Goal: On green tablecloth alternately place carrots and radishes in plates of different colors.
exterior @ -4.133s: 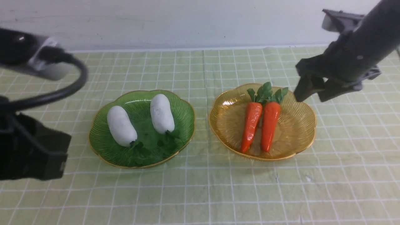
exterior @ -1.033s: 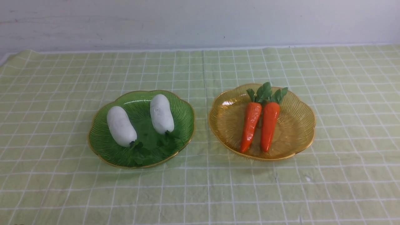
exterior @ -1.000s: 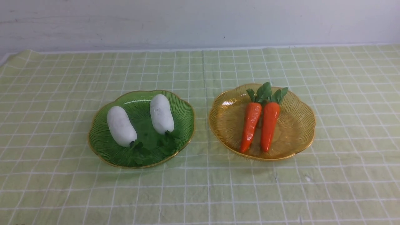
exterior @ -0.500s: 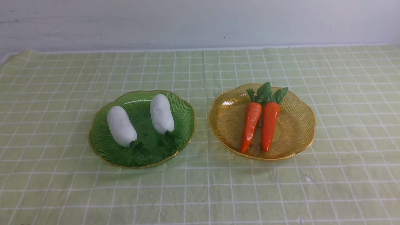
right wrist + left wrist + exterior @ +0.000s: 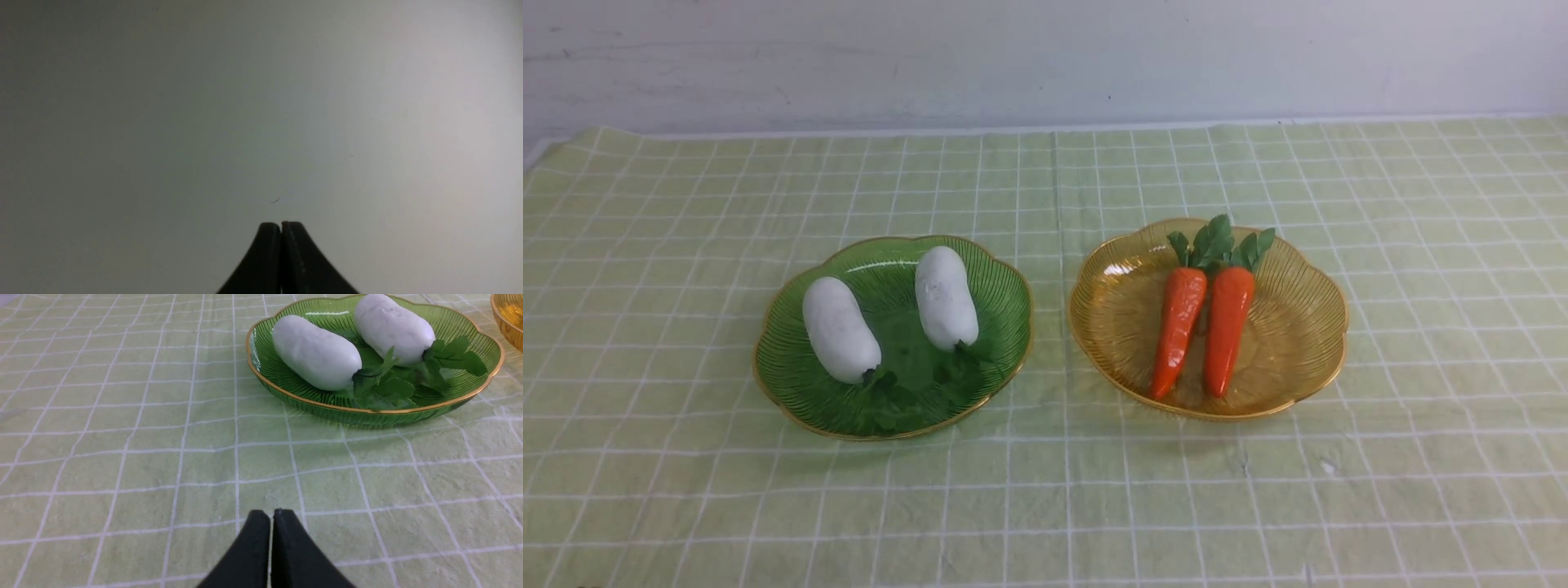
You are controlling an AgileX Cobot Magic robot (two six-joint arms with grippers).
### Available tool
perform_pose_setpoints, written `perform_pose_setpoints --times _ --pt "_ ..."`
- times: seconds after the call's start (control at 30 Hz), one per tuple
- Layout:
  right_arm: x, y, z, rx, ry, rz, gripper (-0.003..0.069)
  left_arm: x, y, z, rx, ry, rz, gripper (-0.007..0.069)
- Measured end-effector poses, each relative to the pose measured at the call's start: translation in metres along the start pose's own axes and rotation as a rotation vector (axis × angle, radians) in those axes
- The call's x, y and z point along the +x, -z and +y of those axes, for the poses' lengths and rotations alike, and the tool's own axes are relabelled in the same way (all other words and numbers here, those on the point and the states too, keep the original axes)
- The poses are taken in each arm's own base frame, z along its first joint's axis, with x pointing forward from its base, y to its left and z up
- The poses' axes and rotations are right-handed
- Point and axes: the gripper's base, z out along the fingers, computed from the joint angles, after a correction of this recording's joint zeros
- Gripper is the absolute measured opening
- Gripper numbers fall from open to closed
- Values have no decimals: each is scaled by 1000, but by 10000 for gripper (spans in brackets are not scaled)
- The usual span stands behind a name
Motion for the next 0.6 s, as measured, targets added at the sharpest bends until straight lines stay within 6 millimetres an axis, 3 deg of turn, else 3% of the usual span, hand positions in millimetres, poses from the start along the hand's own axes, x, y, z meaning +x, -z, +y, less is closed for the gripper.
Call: perform_pose_setpoints --times 0.17,0.23,0.43,0.57,0.6 --pt "3 0 0 -4 99 28 -14 0 0 0 0 0 0 -8" --pt "16 0 0 -5 218 119 -14 0 0 0 0 0 0 -8" --pt "85 9 -9 47 333 451 -14 0 0 0 0 0 0 -8" --pt "150 29 -18 80 328 677 -14 0 0 0 0 0 0 -8" --pt "155 32 -18 83 321 695 -14 0 0 0 0 0 0 -8"
